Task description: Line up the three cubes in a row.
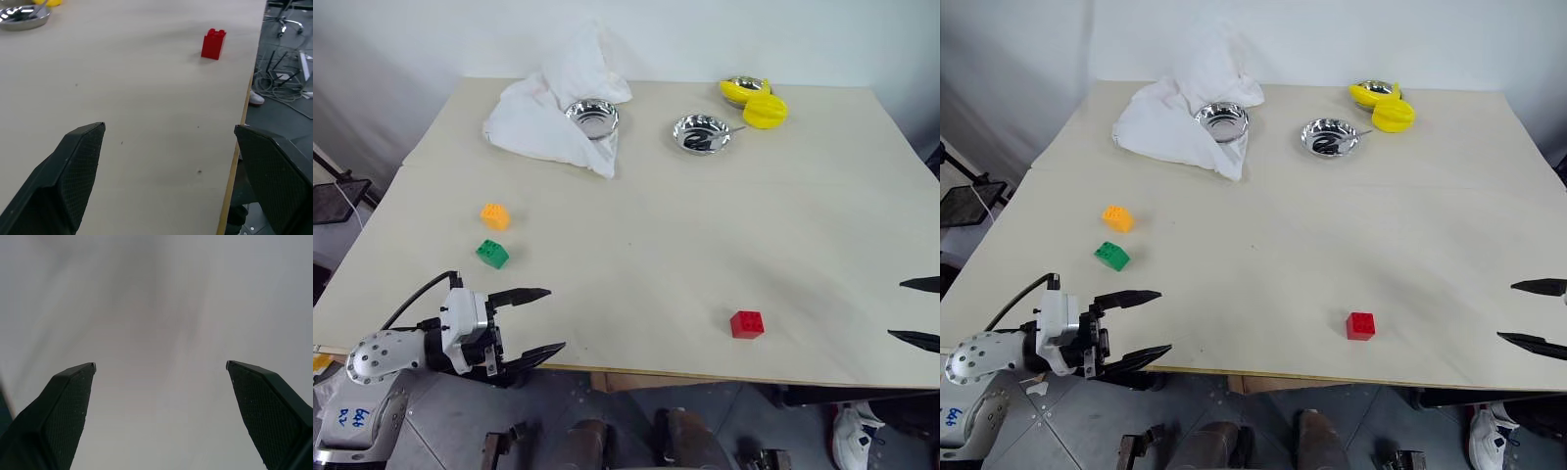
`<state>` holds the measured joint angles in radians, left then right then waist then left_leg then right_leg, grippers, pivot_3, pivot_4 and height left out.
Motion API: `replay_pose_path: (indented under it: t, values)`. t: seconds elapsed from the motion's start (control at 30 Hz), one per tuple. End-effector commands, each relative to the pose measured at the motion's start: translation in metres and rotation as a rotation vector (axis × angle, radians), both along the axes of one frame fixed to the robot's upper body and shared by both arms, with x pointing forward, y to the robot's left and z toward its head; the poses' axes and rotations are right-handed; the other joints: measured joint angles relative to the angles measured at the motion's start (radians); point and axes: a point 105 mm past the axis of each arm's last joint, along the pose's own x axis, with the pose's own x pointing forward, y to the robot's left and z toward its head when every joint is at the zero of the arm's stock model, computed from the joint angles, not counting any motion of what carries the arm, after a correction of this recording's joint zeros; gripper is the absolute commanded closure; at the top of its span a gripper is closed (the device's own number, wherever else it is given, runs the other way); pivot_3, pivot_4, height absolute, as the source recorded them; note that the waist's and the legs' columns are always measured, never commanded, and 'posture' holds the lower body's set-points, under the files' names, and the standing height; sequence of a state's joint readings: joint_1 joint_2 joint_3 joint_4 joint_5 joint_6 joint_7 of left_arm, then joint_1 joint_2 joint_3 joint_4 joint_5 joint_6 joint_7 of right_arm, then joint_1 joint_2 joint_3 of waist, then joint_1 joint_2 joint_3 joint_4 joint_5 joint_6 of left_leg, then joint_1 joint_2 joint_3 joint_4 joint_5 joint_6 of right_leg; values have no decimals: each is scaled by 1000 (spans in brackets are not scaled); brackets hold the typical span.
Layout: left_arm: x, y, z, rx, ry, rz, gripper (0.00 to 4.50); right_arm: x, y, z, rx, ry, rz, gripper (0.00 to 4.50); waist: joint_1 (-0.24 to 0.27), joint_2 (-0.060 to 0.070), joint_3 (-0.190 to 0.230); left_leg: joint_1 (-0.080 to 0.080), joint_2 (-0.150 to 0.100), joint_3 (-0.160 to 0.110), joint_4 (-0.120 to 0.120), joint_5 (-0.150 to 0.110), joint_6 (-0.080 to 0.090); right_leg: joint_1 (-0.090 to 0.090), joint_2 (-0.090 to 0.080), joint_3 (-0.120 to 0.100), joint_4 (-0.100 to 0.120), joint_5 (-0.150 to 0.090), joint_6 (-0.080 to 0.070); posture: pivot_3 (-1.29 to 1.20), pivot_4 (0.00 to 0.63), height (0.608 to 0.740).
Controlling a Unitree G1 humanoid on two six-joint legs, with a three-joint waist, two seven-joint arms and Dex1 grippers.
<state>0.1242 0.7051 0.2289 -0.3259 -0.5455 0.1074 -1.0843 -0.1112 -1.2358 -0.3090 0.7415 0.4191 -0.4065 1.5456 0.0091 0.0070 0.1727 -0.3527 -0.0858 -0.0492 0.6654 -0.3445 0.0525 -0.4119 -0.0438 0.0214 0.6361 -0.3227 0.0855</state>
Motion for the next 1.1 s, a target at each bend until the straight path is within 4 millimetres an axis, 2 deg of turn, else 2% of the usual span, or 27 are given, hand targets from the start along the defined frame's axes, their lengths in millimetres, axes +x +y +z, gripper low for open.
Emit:
replay_pose_path:
  t: [0.03, 0.2, 0.3, 0.37, 0.53, 0.7, 0.8, 1.03, 1.1]
  values:
    - [-2, 1, -4, -2, 24, -39, 17, 5, 42, 17, 32, 34, 210, 0, -13, 1, -1, 0, 0, 0, 0, 0, 0, 0, 0, 0, 0, 0, 0, 0, 150, 740]
    - [-7, 11, -13, -1, 50, -37, 17, 14, 105, 10, 52, 244, 304, 0, -9, 1, -1, 1, 1, 1, 0, 0, -1, 0, 1, 0, 2, 0, -1, 0, 150, 740]
    - [-8, 14, -15, -11, 47, -22, 17, 19, 144, 6, 59, 265, 370, 0, -4, 1, 0, 0, 1, 0, 1, 0, -1, -1, 1, -1, 2, 0, -1, 0, 150, 740]
    - [-9, 14, -15, -17, 44, -13, 17, 23, 161, 1, 53, 262, 389, 0, 6, 0, 0, -1, 1, 0, 1, -1, -1, -1, 1, -1, 1, 0, -1, 0, 150, 740]
    - [-13, 13, -16, -19, 38, 3, 17, 31, 180, -13, 22, 251, 425, 0, 22, 0, 0, -3, 1, -2, 1, -3, 1, -2, 1, -3, -4, 0, 0, 0, 150, 740]
    - [-14, 14, -15, -20, 29, 32, 17, 27, 179, -24, -18, 297, 462, 0, 17, 0, 0, -4, 2, -2, 1, -5, 2, -2, 0, -9, -7, 1, 0, 0, 150, 740]
    - [-15, 16, -14, -17, 23, 55, 0, 31, 180, -25, -8, 275, 467, 622, 16, 0, 0, -4, 3, -2, 1, -6, 1, -1, 0, -12, -8, 1, 0, 0, 150, 740]
    - [-16, 17, -13, -21, 13, 75, 0, 32, 178, -23, -7, 276, 476, 2994, 16, 0, 0, -4, 4, -2, 3, -5, 0, 0, 0, -13, -7, 1, 0, 0, 150, 740]
    - [-16, 16, -12, -29, 20, 79, 0, 36, 176, -20, -10, 258, 482, 3034, 15, 0, 0, -3, 4, -2, 3, -5, 0, 1, 0, -14, -8, 1, 0, 0, 150, 740]
